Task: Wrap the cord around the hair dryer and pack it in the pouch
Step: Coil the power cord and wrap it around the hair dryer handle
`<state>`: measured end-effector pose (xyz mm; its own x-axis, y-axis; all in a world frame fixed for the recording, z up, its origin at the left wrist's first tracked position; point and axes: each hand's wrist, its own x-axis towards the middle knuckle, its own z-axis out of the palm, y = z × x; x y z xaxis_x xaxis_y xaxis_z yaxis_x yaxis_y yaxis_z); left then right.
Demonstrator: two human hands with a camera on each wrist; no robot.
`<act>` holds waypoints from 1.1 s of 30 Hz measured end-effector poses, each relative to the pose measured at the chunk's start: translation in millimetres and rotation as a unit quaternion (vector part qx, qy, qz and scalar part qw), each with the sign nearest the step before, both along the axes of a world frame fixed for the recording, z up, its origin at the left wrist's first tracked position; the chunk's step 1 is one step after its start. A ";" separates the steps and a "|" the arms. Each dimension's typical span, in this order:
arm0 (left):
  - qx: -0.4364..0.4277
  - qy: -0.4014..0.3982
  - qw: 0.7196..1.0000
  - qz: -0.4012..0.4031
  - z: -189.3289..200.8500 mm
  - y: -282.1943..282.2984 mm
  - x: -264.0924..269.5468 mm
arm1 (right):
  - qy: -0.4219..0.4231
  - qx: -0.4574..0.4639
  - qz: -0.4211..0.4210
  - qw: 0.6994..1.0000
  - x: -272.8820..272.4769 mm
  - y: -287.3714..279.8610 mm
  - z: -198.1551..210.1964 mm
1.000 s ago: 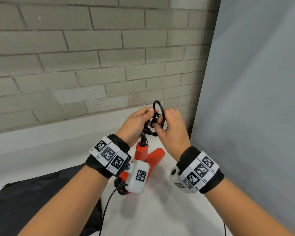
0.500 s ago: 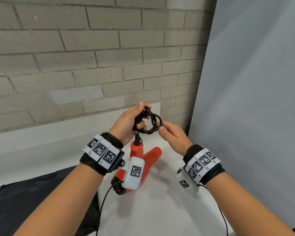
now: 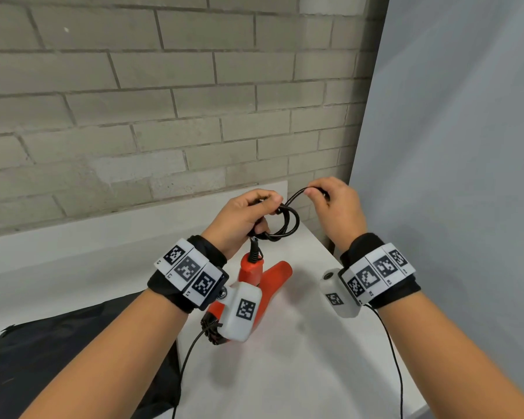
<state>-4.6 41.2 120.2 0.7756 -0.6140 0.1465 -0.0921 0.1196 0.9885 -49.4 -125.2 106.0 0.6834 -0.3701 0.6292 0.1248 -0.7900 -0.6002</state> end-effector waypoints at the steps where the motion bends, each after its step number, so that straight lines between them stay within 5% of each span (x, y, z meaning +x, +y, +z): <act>1: 0.003 0.004 1.000 0.000 0.4 -0.4 0.9 | -0.005 0.005 -0.002 1.000 0.2 -0.1 1.2; 9: 0.159 -0.098 0.982 -0.028 3.9 -3.0 2.0 | -0.055 -0.062 -0.046 0.995 -14.0 9.1 16.2; 14: 0.131 -0.127 0.983 0.014 5.5 -5.0 2.4 | -0.084 -0.078 -0.043 0.992 -27.3 17.9 26.7; 17: 0.079 -0.094 0.990 0.064 -0.2 -3.9 7.9 | 0.023 0.001 0.035 0.999 -32.4 14.7 27.0; 21: 0.020 -0.046 0.995 0.081 -3.0 -0.6 10.9 | 0.196 0.043 0.119 0.972 -35.4 7.7 21.6; 26: -0.011 0.002 0.997 0.073 -4.7 -0.9 11.2 | 0.261 0.018 0.147 0.954 -34.7 7.6 17.8; 33: -0.022 0.013 0.998 0.059 -4.2 -2.8 8.5 | 0.116 0.172 0.271 0.940 -33.7 17.6 26.5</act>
<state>3.9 38.4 115.9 0.8457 -0.5123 0.1493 -0.0817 0.1521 0.9850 -83.1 -107.5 132.5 0.9344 -0.0823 0.3466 0.2869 -0.4028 -0.8691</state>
